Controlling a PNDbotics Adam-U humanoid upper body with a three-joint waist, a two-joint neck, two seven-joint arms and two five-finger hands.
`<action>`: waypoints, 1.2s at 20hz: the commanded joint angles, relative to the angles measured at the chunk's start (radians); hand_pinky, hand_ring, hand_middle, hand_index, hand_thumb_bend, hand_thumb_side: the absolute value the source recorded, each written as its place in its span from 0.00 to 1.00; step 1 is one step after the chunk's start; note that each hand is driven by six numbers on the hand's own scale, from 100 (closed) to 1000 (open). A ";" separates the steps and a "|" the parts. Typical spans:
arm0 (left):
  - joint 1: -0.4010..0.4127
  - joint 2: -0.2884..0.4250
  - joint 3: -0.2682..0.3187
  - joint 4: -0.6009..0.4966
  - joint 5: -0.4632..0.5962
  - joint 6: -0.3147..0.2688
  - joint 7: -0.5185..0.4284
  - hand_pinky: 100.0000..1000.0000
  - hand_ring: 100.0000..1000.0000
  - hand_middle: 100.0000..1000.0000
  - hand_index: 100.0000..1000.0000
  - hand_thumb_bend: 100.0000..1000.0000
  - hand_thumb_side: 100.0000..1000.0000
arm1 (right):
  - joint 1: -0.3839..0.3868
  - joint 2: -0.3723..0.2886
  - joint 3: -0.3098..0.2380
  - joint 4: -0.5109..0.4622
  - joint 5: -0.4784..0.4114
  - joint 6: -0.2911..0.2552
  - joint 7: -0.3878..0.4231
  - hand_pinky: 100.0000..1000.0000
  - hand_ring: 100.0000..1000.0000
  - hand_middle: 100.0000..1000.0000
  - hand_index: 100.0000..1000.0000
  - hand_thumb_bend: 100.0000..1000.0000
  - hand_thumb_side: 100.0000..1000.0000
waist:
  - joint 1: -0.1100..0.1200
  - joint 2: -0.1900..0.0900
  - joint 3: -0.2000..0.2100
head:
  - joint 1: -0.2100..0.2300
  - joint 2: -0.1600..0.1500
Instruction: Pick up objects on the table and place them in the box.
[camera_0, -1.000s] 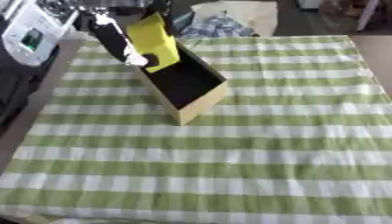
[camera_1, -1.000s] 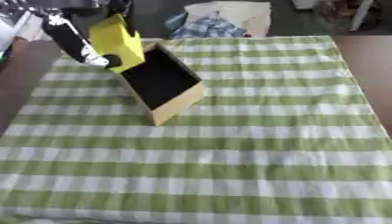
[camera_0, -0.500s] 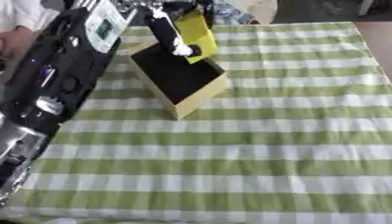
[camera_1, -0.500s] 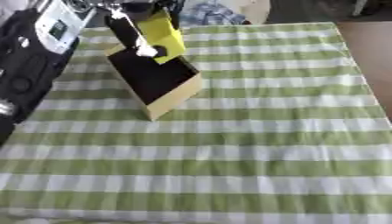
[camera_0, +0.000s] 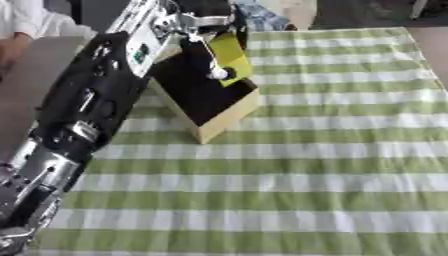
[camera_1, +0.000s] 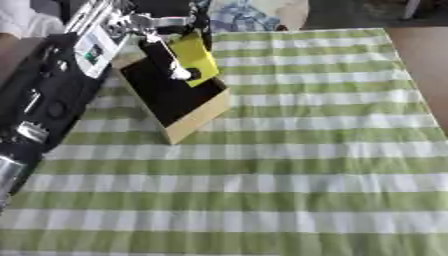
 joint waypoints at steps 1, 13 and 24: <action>-0.029 0.006 0.017 0.004 -0.023 0.001 0.020 0.02 0.32 0.40 0.56 0.00 0.04 | -0.013 -0.017 -0.007 -0.015 -0.009 -0.002 0.003 0.58 0.64 0.66 0.77 0.00 0.83 | -0.006 -0.011 -0.001 | 0.001 -0.014; -0.011 0.013 0.039 0.043 -0.085 0.034 0.070 0.03 0.32 0.40 0.56 0.00 0.06 | -0.012 -0.011 -0.012 -0.015 -0.014 0.000 0.004 0.57 0.64 0.66 0.77 0.00 0.83 | -0.010 0.003 -0.002 | -0.002 -0.027; 0.011 -0.005 0.045 0.097 -0.191 0.056 0.082 0.12 0.36 0.44 0.58 0.01 0.08 | -0.012 -0.003 -0.015 -0.015 -0.019 0.001 0.004 0.57 0.64 0.66 0.77 0.00 0.84 | -0.015 0.015 -0.006 | -0.004 -0.037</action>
